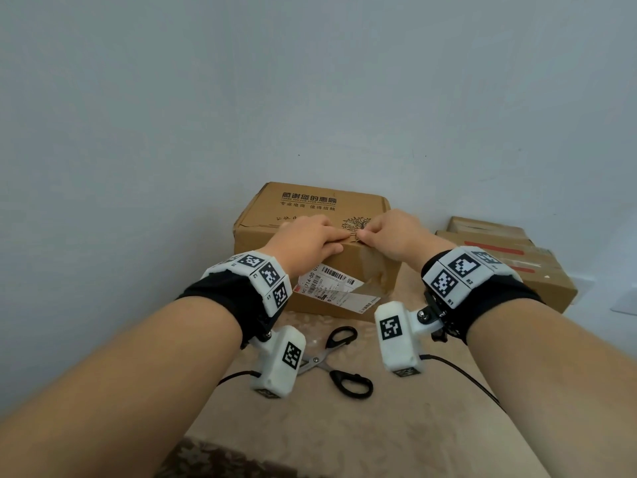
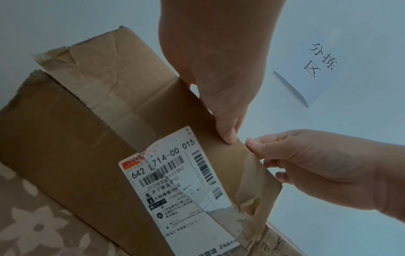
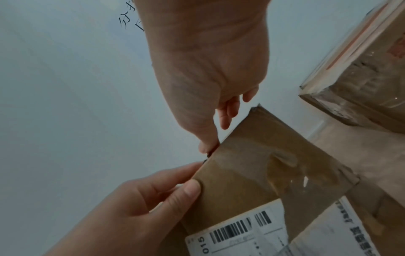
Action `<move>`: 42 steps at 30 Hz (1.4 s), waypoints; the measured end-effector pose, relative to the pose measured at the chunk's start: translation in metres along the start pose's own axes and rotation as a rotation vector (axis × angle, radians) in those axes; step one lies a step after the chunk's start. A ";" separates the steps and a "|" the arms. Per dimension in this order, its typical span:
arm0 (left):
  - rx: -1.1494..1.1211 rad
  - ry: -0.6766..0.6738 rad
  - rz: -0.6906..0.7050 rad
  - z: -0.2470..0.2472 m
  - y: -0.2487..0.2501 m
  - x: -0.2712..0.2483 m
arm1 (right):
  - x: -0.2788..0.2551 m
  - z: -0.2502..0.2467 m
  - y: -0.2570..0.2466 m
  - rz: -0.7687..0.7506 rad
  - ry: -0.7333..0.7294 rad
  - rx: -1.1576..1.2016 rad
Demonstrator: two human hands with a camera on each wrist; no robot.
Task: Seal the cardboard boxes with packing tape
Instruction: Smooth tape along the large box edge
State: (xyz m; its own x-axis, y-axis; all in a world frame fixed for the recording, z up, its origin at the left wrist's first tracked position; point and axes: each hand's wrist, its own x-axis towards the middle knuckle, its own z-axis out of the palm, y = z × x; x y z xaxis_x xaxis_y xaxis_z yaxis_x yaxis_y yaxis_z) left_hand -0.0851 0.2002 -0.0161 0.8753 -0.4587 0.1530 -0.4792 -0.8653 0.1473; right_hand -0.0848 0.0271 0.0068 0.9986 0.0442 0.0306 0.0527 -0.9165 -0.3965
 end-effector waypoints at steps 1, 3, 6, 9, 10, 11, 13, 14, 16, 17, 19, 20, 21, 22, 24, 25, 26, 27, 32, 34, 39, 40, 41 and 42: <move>-0.003 0.000 0.000 0.000 0.001 0.000 | -0.001 -0.001 -0.001 -0.014 -0.016 -0.009; -0.015 -0.001 -0.001 -0.001 0.001 -0.001 | -0.001 -0.001 -0.002 -0.036 -0.030 -0.014; -0.032 -0.013 -0.002 -0.003 0.001 -0.001 | -0.001 0.004 -0.003 -0.012 -0.026 0.065; -0.032 -0.036 -0.002 -0.005 0.003 0.000 | 0.002 0.008 -0.003 0.064 0.050 0.232; -0.032 -0.041 -0.004 -0.005 0.003 0.000 | 0.004 0.010 -0.003 0.087 0.082 0.248; -0.031 -0.045 -0.007 -0.005 0.003 0.001 | 0.006 0.011 -0.005 0.105 0.104 0.231; -0.025 -0.051 -0.010 -0.005 0.003 0.001 | 0.008 0.013 -0.006 0.116 0.135 0.169; -0.023 -0.051 -0.010 -0.004 0.003 0.001 | 0.007 0.013 -0.007 0.096 0.160 0.129; -0.022 -0.044 -0.008 -0.004 0.002 0.001 | 0.005 0.014 -0.005 0.013 0.199 0.090; -0.022 -0.038 -0.006 -0.003 0.002 0.001 | 0.003 0.015 -0.003 -0.059 0.196 0.072; -0.020 -0.027 0.000 -0.002 0.002 0.002 | -0.004 0.018 0.002 -0.205 0.102 -0.049; -0.020 -0.024 0.001 -0.001 0.002 0.002 | -0.007 0.020 0.005 -0.258 0.065 -0.088; -0.018 -0.023 0.000 0.000 0.002 0.002 | -0.010 0.022 0.007 -0.288 0.041 -0.098; -0.015 -0.023 -0.001 0.001 0.002 0.002 | -0.011 0.022 0.009 -0.305 0.030 -0.097; -0.012 -0.016 -0.002 0.002 0.003 0.002 | -0.014 0.019 0.011 -0.321 -0.008 -0.126; -0.011 -0.011 -0.002 0.003 0.004 0.002 | -0.017 0.017 0.011 -0.326 -0.041 -0.167; -0.009 -0.009 -0.004 0.003 0.004 0.001 | -0.019 0.016 0.011 -0.336 -0.071 -0.213; -0.005 -0.008 -0.006 0.003 0.004 0.001 | -0.020 0.015 0.011 -0.349 -0.086 -0.263; 0.024 0.043 -0.010 0.008 0.003 0.000 | -0.015 0.024 0.015 -0.356 -0.046 -0.356; 0.025 0.070 -0.017 0.009 0.003 0.002 | -0.013 0.026 0.018 -0.357 0.029 -0.358; 0.046 0.055 -0.114 0.008 0.008 0.014 | -0.003 0.029 0.023 -0.311 0.088 -0.325; 0.052 0.041 -0.167 0.006 0.011 0.016 | -0.001 0.028 0.022 -0.284 0.078 -0.299; 0.055 0.021 -0.219 0.004 0.013 0.017 | 0.001 0.027 0.021 -0.264 0.073 -0.278; 0.058 -0.009 -0.260 0.001 0.016 0.018 | 0.002 0.027 0.020 -0.253 0.070 -0.265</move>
State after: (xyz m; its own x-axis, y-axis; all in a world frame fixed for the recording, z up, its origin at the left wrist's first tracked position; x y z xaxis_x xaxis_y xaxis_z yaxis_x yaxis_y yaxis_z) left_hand -0.0769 0.1773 -0.0120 0.9692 -0.2210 0.1086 -0.2339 -0.9643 0.1246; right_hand -0.0812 0.0199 -0.0257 0.9507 0.2632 0.1639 0.2836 -0.9518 -0.1169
